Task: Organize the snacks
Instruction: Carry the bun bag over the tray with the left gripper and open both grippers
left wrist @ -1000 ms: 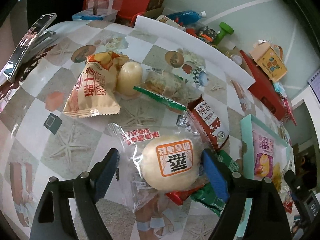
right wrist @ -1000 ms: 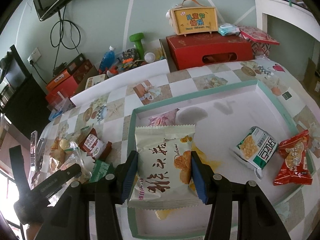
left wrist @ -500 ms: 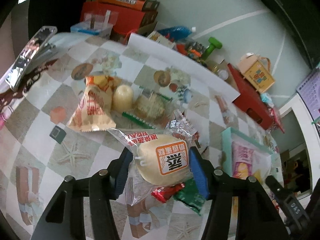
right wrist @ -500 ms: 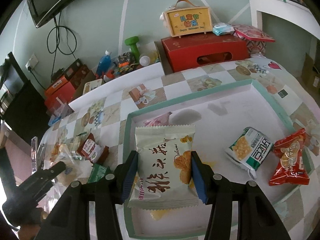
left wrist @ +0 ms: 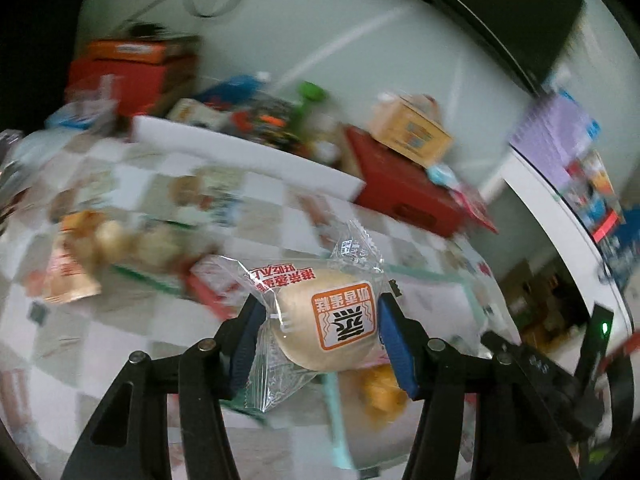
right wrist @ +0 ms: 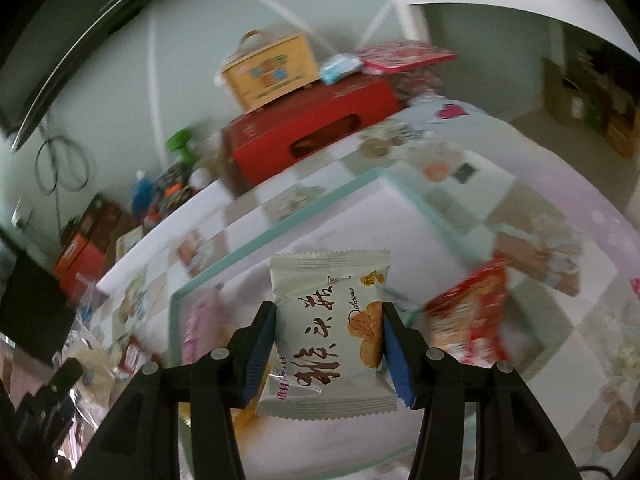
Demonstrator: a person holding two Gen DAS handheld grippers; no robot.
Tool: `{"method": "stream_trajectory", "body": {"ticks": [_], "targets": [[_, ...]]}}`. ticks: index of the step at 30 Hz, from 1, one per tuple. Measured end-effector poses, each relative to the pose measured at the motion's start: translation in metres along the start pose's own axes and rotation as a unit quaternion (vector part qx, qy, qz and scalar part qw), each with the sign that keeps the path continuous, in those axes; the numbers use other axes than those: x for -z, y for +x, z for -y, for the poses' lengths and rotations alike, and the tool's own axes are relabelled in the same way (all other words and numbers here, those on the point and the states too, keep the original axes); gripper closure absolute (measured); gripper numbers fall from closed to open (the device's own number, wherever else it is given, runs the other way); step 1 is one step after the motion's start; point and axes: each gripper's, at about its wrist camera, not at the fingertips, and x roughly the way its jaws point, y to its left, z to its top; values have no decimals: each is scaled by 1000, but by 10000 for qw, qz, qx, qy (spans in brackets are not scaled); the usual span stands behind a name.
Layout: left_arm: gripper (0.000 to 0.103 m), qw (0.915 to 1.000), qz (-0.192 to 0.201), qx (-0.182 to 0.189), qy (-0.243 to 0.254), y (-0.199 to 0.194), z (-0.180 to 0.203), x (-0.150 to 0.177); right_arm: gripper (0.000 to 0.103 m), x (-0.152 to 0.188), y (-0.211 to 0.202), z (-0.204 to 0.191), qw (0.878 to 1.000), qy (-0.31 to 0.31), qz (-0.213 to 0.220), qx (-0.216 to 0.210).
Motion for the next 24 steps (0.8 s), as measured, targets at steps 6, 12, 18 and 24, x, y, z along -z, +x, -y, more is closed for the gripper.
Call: {"method": "stream_trajectory", "body": {"ticks": [6, 12, 18, 24], "targets": [[44, 9964, -300, 331, 718, 32, 60, 10, 49, -8, -1, 26, 9994, 319, 38, 121], [44, 9928, -434, 467, 1010, 62, 95, 12, 48, -10, 2, 34, 9992, 379, 37, 97], [43, 9904, -515, 466, 1197, 82, 111, 18, 47, -13, 4, 36, 9993, 372, 42, 83], [37, 9910, -436, 173, 1251, 78, 108, 14, 47, -14, 3, 31, 9997, 235, 89, 73]]}}
